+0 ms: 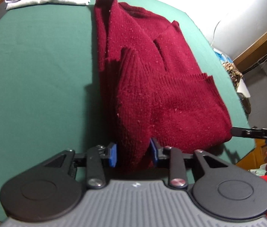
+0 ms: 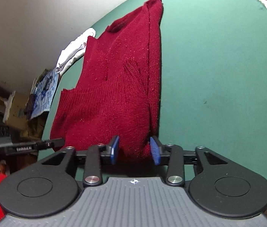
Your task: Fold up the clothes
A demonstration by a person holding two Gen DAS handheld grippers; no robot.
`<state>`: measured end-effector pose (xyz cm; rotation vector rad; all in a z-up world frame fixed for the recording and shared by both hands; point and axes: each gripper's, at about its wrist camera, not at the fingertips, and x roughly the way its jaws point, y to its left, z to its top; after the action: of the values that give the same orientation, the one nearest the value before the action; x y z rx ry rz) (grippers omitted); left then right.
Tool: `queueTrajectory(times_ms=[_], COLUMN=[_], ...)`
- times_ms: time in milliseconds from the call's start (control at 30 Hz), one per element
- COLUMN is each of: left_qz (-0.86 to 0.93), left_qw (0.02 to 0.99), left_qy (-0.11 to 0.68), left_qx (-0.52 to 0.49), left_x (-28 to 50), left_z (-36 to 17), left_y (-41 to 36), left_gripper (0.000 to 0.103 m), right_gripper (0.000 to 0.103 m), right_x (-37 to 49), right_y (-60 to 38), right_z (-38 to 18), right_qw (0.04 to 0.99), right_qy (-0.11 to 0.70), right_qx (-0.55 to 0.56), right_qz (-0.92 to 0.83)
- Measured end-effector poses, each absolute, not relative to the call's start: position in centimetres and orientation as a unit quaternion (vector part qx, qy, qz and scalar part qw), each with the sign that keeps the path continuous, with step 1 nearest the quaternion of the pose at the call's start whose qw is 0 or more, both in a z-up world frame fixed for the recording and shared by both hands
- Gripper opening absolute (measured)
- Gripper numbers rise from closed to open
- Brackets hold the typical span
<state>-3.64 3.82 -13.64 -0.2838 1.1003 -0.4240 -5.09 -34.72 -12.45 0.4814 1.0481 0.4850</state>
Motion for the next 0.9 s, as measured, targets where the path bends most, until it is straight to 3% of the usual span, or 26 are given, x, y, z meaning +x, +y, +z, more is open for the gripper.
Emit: queueTrajectory(times_ms=[167, 267, 300, 367, 400, 900], left_qz=[-0.192, -0.190, -0.188, -0.189, -0.192, -0.199], left_qw=[0.815, 0.814, 0.817, 0.817, 0.815, 0.771], left_qy=[0.525, 0.525, 0.522, 0.523, 0.527, 0.583], left_qx=[-0.151, -0.163, -0.158, -0.151, -0.149, -0.159], left_x=[-3.4, -3.2, -3.2, -3.5, -3.9, -6.6], left_z=[-14.2, -14.5, -14.5, -14.4, -14.3, -13.5], left_y=[3.6, 3.6, 3.4, 3.2, 3.1, 3.6], left_gripper=[0.041, 0.044, 0.044, 0.035, 0.034, 0.031], right_gripper=[0.054, 0.054, 0.049, 0.028, 0.025, 0.023], right_x=[-5.2, -5.0, -4.9, -4.6, -4.5, -5.8], right_y=[-34.0, -33.8, -34.0, -34.4, -34.6, -35.7], right_z=[-13.7, -14.6, -14.9, -15.3, -15.3, -11.1], right_qw=[0.809, 0.813, 0.810, 0.806, 0.803, 0.772], right_qy=[0.492, 0.471, 0.467, 0.472, 0.475, 0.518], right_qx=[0.225, 0.257, 0.274, 0.286, 0.291, 0.276], right_qz=[0.231, 0.226, 0.224, 0.215, 0.213, 0.244])
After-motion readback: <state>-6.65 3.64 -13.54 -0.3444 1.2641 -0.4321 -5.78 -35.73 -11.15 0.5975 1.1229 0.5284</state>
